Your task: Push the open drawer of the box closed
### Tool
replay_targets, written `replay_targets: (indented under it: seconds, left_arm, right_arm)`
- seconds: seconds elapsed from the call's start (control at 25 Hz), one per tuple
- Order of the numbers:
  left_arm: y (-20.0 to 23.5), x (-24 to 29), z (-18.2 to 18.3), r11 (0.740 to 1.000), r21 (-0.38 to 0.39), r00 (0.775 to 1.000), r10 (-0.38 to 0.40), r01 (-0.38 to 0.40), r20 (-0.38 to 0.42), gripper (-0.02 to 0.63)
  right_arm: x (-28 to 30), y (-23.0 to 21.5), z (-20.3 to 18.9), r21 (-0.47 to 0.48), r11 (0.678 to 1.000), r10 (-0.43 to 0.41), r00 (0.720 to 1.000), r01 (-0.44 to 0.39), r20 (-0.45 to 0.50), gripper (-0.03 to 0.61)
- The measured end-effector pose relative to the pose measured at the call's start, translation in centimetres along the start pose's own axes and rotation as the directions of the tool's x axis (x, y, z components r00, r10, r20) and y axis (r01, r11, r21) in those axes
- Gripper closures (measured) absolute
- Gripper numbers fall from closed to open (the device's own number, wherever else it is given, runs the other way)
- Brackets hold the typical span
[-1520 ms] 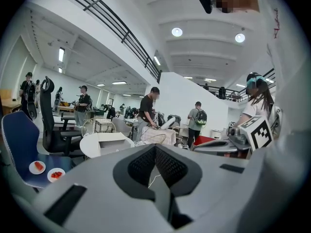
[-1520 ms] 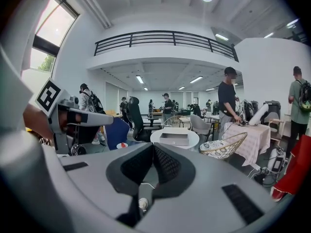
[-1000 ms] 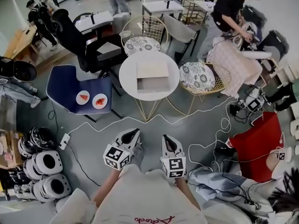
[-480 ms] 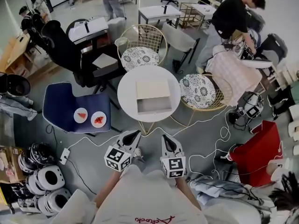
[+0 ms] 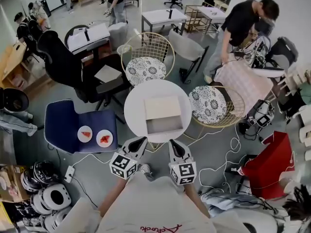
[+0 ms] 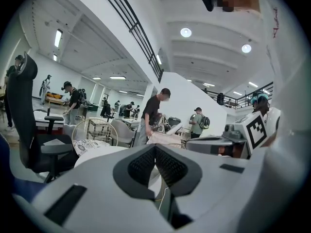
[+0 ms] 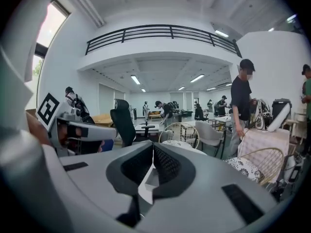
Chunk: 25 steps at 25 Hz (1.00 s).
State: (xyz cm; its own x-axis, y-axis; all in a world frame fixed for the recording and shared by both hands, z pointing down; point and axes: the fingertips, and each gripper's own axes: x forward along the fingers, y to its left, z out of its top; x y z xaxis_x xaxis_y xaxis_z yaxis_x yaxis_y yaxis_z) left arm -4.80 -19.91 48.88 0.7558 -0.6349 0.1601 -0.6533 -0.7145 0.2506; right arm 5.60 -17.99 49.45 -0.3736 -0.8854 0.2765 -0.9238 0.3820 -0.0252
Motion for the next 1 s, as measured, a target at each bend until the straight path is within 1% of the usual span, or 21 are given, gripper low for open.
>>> replay_targets:
  seconds: [0.08, 0.24, 0.4, 0.56, 0.8, 1.0]
  left_arm:
    - [0.9, 0.3, 0.2, 1.0, 0.001, 1.0, -0.005, 0.005, -0.004, 0.601]
    - [2.1, 0.9, 0.4, 1.0, 0.002, 1.0, -0.007, 0.007, -0.011, 0.601]
    - [2.1, 1.5, 0.3, 1.0, 0.0, 1.0, -0.009, 0.009, -0.012, 0.601]
    - [1.7, 2.2, -0.5, 1.0, -0.003, 1.0, 0.004, -0.005, -0.023, 0.601]
    - [0.8, 3.6, 0.0, 0.998, -0.02, 0.998, 0.063, -0.063, -0.019, 0.601]
    - [-0.5, 4.6, -0.5, 0.997, -0.028, 0.997, 0.074, -0.075, -0.029, 0.601]
  right_arm:
    - [0.8, -0.1, 0.4, 0.013, 1.0, -0.003, 1.0, 0.002, 0.012, 0.563]
    - [1.8, -0.4, 0.5, 0.012, 1.0, -0.022, 1.0, 0.022, 0.004, 0.563]
    - [2.4, -1.0, 0.1, 0.021, 1.0, -0.023, 1.0, 0.023, -0.002, 0.563]
    - [2.7, -2.3, -0.6, 0.007, 0.999, -0.034, 0.999, 0.034, -0.014, 0.563]
    - [2.6, -4.0, -0.2, -0.015, 1.0, 0.019, 0.999, -0.019, -0.025, 0.563]
    - [3.0, -4.8, -0.2, -0.038, 0.997, 0.063, 0.997, -0.064, -0.037, 0.563]
